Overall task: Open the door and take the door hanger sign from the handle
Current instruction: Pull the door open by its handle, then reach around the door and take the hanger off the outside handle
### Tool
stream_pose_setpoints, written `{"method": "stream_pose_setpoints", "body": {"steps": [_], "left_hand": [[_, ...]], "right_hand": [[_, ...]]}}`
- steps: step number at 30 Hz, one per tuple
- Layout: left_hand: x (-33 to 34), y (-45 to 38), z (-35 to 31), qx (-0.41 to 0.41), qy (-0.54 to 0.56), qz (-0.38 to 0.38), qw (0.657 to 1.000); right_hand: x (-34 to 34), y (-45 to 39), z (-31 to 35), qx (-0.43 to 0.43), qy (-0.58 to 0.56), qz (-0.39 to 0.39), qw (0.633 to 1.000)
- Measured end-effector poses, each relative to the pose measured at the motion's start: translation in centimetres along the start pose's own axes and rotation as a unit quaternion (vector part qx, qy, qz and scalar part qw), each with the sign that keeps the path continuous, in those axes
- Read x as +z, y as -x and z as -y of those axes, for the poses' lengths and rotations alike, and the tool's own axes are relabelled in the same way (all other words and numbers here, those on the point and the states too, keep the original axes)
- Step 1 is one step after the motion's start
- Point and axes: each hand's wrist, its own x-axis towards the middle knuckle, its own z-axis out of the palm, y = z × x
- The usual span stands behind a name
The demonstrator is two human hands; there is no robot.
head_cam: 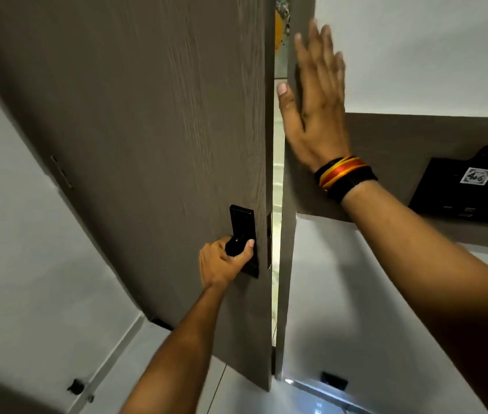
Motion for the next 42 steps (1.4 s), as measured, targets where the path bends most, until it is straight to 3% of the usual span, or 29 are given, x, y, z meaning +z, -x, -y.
{"method": "stream_pose_setpoints", "body": {"steps": [4,9,14,19,23,28,42], "left_hand": [[-4.7,0.1,1.1,0.131,-0.121,0.052,0.983],[-8.7,2.6,2.2,0.147,-0.186,0.051,0.970],[-13.0,6.1,2.5,0.151,-0.239,0.033,0.959],[-17.5,9.2,2.7,0.126,-0.272,0.058,0.952],[-20.2,12.3,2.2,0.072,-0.281,0.052,0.956],[-23.6,15.5,1.7,0.028,-0.258,0.023,0.965],[-29.2,20.6,-0.9,-0.028,-0.291,-0.038,0.956]], "right_hand": [[-0.1,5.4,1.4,0.027,-0.153,0.072,0.985],[0.3,13.4,2.2,0.154,-0.275,0.186,0.931],[1.0,21.5,3.0,0.212,-0.291,0.361,0.860],[1.5,24.9,7.0,0.145,-0.244,0.479,0.830],[1.8,26.4,10.6,0.048,-0.197,0.490,0.848],[1.8,27.4,15.2,-0.053,-0.181,0.444,0.876],[0.5,27.8,25.4,-0.103,-0.212,0.419,0.877]]}}
